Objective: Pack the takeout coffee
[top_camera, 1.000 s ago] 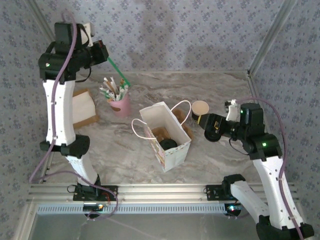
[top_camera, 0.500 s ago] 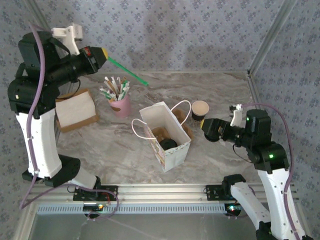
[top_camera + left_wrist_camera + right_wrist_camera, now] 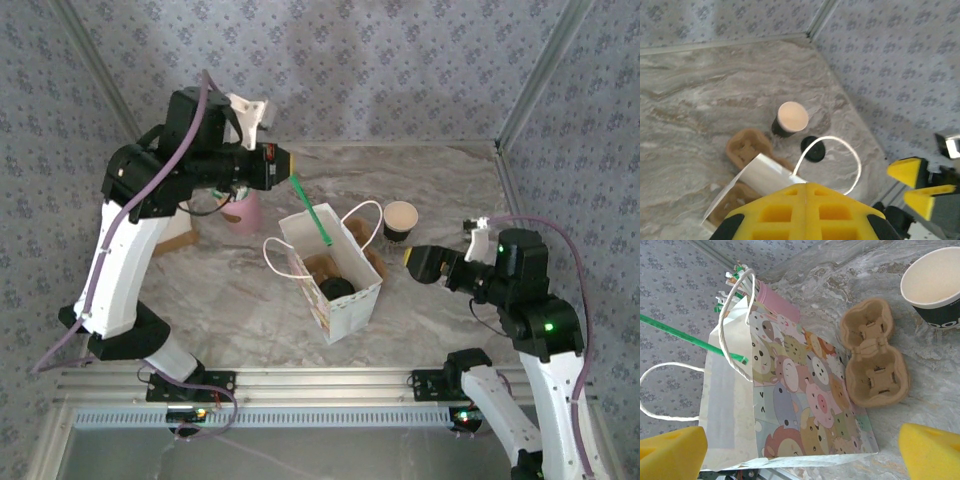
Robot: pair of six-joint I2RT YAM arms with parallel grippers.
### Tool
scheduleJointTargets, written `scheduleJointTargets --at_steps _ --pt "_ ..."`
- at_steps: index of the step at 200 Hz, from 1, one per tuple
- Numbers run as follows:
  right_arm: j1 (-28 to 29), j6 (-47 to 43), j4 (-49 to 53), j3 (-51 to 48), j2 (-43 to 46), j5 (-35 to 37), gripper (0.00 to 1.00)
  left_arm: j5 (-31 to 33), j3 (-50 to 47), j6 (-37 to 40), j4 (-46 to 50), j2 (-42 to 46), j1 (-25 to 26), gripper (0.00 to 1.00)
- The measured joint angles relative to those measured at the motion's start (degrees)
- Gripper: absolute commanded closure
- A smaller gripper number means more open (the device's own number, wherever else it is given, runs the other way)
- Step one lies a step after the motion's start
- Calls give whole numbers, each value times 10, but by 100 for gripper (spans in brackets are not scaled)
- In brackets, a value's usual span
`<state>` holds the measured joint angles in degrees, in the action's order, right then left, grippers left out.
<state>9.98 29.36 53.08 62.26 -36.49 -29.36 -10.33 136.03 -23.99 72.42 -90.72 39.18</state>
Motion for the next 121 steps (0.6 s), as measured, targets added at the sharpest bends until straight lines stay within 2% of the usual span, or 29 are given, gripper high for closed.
scheduleJointTargets --at_steps 53,121 --pt "0 0 2 -16 13 0 0 80 -73 36 -12 31 22 100" --pt "-1 5 6 -37 20 2 0 236 -130 111 -49 6 155 100"
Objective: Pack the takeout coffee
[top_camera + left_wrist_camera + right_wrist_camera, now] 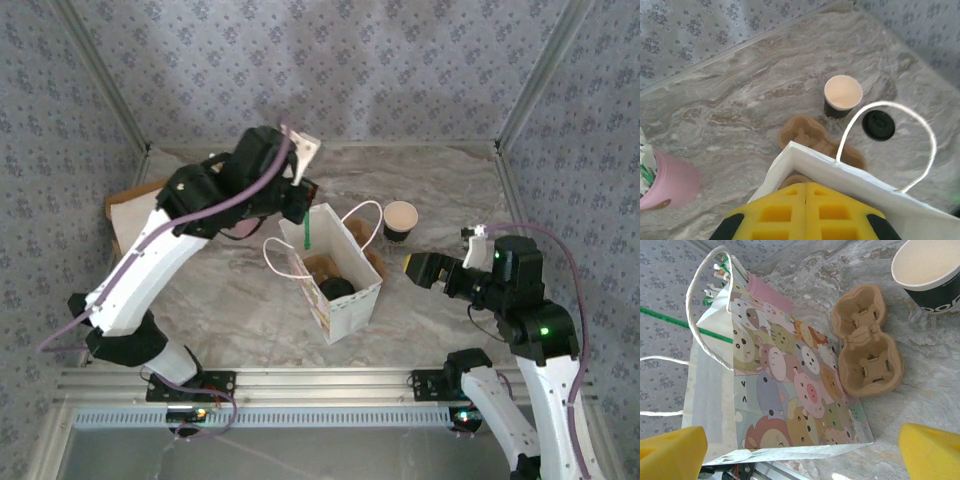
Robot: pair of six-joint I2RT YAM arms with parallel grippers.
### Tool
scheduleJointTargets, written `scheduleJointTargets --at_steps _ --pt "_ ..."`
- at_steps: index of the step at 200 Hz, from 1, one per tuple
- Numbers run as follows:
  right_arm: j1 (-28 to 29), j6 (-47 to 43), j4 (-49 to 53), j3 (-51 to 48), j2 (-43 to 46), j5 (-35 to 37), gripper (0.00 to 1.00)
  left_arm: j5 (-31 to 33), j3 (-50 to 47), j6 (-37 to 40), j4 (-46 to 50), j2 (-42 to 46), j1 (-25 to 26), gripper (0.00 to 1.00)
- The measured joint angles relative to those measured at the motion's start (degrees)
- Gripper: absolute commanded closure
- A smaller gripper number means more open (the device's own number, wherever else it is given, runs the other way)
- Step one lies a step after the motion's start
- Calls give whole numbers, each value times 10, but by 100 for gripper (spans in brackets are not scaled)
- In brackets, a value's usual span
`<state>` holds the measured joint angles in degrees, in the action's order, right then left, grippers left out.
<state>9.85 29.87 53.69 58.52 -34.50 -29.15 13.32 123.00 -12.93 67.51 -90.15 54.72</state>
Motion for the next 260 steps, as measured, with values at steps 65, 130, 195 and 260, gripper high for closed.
scheduleJointTargets --at_steps 65,130,195,260 --pt "0 3 1 -28 15 4 0 61 -135 18 -36 -34 23 100" --pt "-1 3 -8 -43 12 -5 0 62 -196 -2 -64 -33 23 94" --pt "-4 3 -16 -53 3 -13 0 53 -216 -29 -73 -33 16 64" --pt "-6 3 -16 -53 -2 -25 0 27 -212 -52 -77 -18 -5 29"
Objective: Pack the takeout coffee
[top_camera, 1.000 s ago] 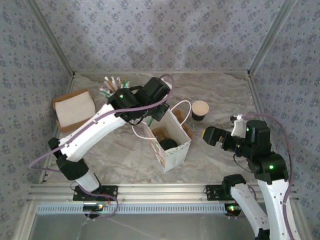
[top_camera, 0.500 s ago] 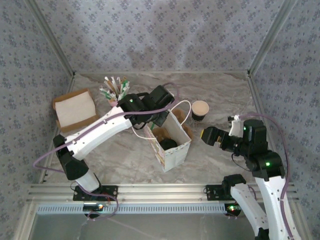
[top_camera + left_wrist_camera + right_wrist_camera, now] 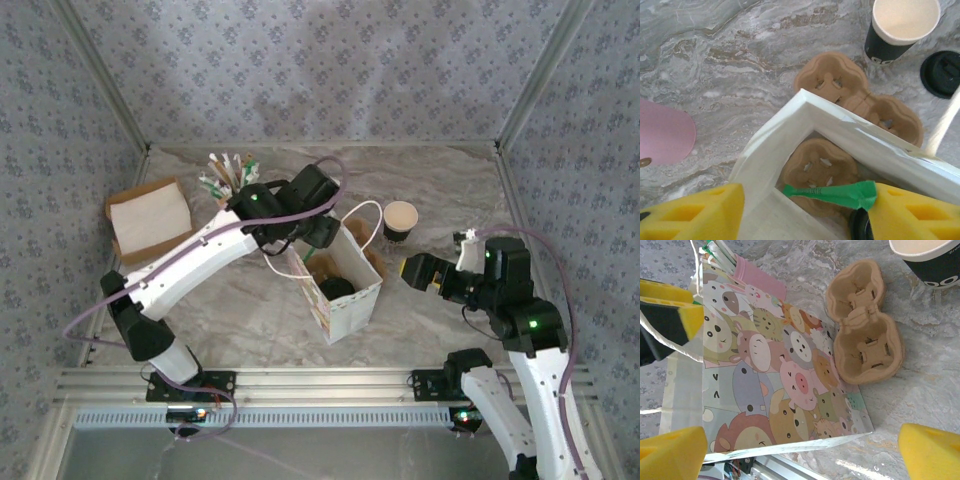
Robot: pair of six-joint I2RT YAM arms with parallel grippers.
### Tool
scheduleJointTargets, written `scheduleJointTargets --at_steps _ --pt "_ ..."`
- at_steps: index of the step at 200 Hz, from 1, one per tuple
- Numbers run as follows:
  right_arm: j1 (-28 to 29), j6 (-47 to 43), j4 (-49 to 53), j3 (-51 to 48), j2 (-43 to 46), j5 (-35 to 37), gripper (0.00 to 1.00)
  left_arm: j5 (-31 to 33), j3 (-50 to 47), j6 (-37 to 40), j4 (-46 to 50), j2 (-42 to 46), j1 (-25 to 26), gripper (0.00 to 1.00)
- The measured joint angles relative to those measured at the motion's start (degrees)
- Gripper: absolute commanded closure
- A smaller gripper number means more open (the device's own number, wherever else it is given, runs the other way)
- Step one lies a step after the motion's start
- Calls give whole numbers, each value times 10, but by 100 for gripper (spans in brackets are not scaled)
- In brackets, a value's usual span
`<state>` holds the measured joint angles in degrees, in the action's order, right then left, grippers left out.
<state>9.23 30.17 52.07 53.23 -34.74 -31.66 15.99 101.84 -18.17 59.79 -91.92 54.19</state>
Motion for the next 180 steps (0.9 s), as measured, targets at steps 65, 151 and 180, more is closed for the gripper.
scheduleJointTargets --at_steps 65,151,180 --pt "-1 -2 16 26 -5 -1 0 -27 15 -10 -14 48 -21 7" --pt "-1 7 113 90 36 41 0 -61 16 1 -85 89 -58 0" --pt "-1 20 138 103 49 50 0 -81 16 3 -105 90 -64 1"
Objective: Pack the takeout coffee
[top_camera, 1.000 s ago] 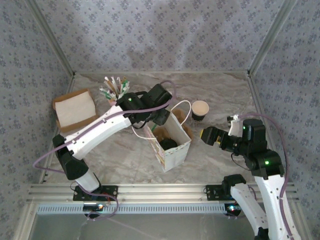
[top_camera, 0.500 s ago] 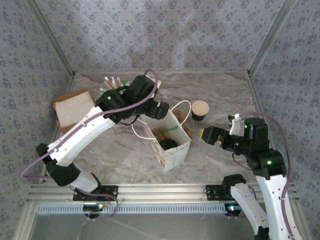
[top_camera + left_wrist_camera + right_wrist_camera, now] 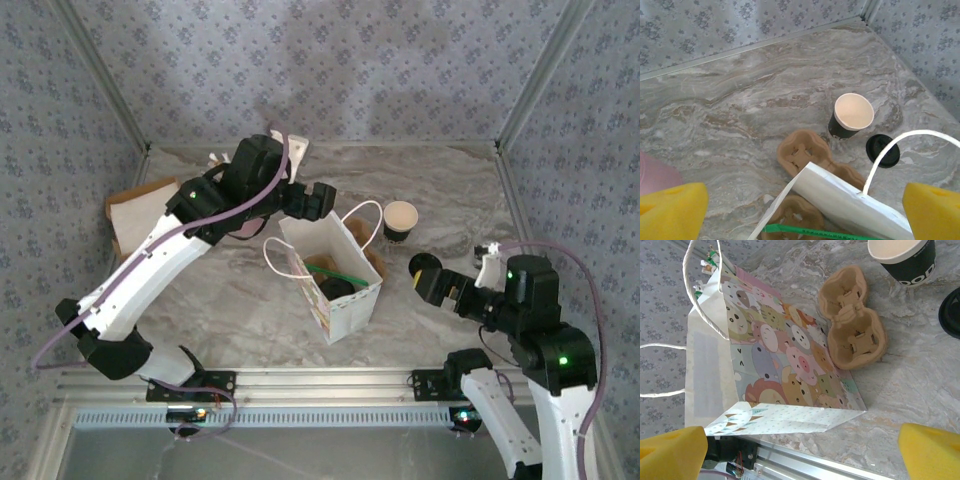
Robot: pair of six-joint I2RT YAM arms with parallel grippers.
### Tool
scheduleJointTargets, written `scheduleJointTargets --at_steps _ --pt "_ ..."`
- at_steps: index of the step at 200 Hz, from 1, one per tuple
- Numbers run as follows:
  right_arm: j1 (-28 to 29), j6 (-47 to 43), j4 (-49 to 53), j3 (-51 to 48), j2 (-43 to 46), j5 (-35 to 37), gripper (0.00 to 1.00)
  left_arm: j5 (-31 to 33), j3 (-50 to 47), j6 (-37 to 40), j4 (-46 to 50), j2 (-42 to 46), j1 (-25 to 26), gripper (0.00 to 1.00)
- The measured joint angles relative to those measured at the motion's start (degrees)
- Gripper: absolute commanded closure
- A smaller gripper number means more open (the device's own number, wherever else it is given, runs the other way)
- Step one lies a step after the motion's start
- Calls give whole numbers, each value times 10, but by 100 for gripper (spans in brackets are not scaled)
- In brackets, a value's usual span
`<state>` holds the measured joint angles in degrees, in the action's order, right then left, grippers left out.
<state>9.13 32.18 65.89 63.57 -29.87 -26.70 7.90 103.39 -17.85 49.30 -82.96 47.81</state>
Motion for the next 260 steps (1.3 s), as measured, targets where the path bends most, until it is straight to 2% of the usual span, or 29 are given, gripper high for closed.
scheduleJointTargets --at_steps 78,112,157,217,260 --pt "0 19 29 21 5 -16 0 -62 0 1 -30 -4 -36 1" --pt "0 14 20 21 -22 -31 0 -79 -1 -8 -30 -4 -62 1" --pt "0 -5 -23 21 -79 -35 0 -99 -48 -36 -28 24 -122 1" --pt "-5 -21 -100 21 -132 -35 0 -105 -136 -74 -13 121 -210 1" --pt "-23 -39 -138 19 -159 -30 0 -105 -154 -88 11 151 -264 1"
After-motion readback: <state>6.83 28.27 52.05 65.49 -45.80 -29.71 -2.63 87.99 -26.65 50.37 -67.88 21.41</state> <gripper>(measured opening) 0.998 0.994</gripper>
